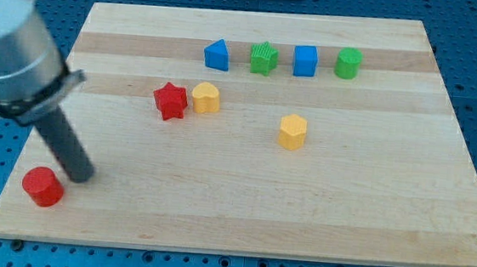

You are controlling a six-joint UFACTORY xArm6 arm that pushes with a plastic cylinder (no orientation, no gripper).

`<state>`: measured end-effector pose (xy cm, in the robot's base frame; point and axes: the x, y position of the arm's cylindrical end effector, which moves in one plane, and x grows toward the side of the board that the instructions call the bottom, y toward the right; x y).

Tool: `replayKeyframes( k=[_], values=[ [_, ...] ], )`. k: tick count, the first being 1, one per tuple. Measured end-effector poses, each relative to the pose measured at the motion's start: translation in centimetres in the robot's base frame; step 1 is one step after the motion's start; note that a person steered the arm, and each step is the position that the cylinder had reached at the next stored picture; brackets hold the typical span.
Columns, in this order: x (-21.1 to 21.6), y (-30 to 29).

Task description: Slide the yellow hexagon vertically above the red circle

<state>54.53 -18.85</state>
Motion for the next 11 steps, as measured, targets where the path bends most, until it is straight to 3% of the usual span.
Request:
replayKeyframes(
  k=[2, 3, 5, 6, 11],
  values=[
    [0.3, 17.8],
    [-0.2, 22.7],
    [-7.0, 28.5],
    [-8.8, 26.6],
    [-8.6, 2.2]
  ],
)
